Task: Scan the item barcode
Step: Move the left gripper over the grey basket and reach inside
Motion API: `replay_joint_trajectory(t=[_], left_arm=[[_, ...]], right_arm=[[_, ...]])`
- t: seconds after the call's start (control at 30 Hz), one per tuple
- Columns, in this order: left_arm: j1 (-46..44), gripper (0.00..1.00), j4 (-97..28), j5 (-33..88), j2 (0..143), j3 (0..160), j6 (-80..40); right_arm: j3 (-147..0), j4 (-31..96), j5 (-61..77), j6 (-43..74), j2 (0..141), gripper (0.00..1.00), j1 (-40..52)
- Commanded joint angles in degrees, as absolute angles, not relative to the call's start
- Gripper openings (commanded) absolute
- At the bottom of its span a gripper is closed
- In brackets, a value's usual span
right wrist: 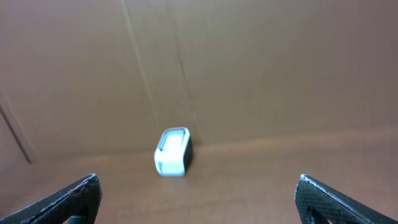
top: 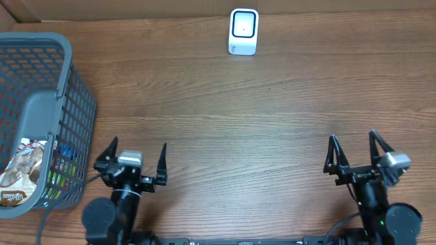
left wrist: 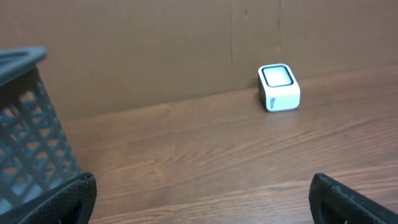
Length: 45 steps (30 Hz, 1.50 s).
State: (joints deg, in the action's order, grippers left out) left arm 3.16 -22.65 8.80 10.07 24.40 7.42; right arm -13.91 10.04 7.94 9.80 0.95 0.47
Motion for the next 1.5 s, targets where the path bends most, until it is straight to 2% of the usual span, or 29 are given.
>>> replay_joint_trajectory(t=[0.0, 0.2, 0.33, 0.6, 0.73, 0.97, 1.2, 1.37, 1.47], left_arm=[[3.73, 1.00, -25.50, 9.23, 17.91, 33.89, 6.59], [3.73, 1.00, -34.30, 12.56, 33.76, 53.36, 6.68], [3.73, 1.00, -45.76, 12.99, 44.95, 68.75, 6.70], [3.73, 1.00, -70.02, 13.06, 64.40, 98.89, 7.68], [3.73, 0.99, -78.19, 14.22, 70.61, 110.65, 7.66], [3.73, 1.00, -78.89, 15.68, 72.58, 113.36, 7.68], [3.73, 0.99, -77.69, 20.51, 72.73, 113.36, 7.66], [3.73, 1.00, -78.00, 20.10, 72.75, 113.36, 7.68], [3.75, 1.00, -78.89, 15.49, 73.28, 113.36, 6.48]], right_arm=[[-19.35, 10.55, 10.39, 8.25, 3.18, 1.00, 0.30], [-29.34, 14.76, 11.70, 6.98, 12.34, 1.00, 0.30], [-38.81, 20.60, 13.17, 6.92, 21.12, 1.00, 0.30], [-61.63, 39.48, 18.31, 3.99, 40.64, 1.00, 0.30], [-72.47, 50.83, 18.35, 3.99, 49.32, 1.00, 0.30], [-79.99, 59.96, 18.55, 4.69, 57.34, 1.00, 0.30], [-79.99, 60.34, 22.65, 4.67, 58.63, 1.00, 0.30], [-79.99, 60.16, 22.63, 4.64, 58.63, 1.00, 0.30], [-79.99, 60.16, 22.63, 4.64, 58.63, 1.00, 0.30]])
